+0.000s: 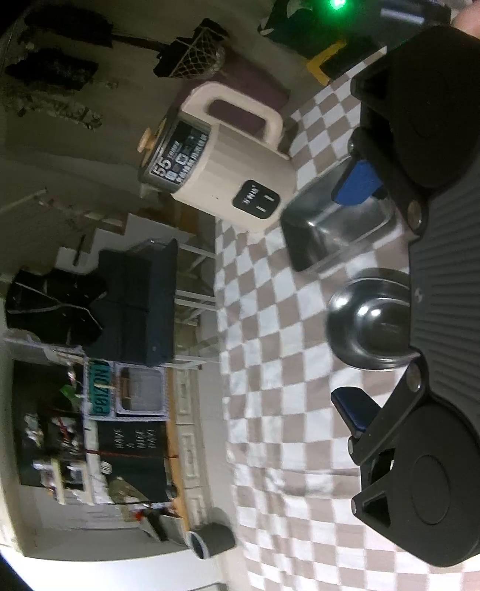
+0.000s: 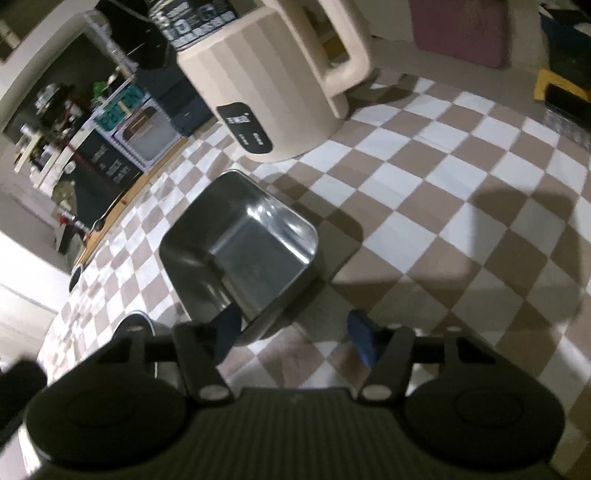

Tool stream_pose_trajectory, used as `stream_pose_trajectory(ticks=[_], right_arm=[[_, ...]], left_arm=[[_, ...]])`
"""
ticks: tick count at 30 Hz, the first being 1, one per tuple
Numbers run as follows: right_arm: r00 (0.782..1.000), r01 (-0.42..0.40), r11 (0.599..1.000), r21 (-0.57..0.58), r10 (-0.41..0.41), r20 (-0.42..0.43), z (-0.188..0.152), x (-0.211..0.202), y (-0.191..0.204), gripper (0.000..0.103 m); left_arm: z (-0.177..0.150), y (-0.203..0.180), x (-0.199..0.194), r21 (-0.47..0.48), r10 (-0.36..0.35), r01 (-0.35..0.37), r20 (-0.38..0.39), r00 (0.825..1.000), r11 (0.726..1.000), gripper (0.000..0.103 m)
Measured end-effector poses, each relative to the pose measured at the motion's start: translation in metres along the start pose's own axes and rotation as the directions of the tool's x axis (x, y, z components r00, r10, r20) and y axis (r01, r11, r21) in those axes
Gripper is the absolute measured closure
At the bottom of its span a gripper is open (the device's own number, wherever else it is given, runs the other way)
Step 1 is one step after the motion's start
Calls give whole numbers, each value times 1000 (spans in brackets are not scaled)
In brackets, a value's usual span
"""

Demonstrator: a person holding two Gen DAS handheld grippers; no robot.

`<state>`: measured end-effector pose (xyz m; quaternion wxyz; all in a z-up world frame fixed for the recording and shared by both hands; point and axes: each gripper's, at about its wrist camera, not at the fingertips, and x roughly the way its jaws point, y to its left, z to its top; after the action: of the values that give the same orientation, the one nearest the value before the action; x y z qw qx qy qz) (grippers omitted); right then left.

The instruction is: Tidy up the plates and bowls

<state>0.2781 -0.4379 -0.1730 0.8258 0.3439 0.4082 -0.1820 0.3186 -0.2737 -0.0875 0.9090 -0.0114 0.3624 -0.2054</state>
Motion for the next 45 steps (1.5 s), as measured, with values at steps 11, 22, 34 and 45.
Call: stream_pose_trajectory(ticks=[11, 22, 34, 45], right_arm=[[999, 9, 993, -116, -3, 48, 7, -7, -5, 93], [995, 63, 967, -247, -42, 87, 14, -21, -20, 100], [994, 63, 960, -274, -37, 100, 14, -23, -28, 100], [998, 32, 963, -267, -15, 65, 12, -24, -30, 100]], left_arm=[[-3, 0, 14, 56, -38, 39, -19, 999, 998, 15], [-13, -7, 41, 31, -133, 137, -103, 986, 990, 41], [-20, -28, 74, -29, -178, 176, -173, 969, 984, 80], [-24, -29, 86, -16, -136, 136, -220, 966, 991, 99]])
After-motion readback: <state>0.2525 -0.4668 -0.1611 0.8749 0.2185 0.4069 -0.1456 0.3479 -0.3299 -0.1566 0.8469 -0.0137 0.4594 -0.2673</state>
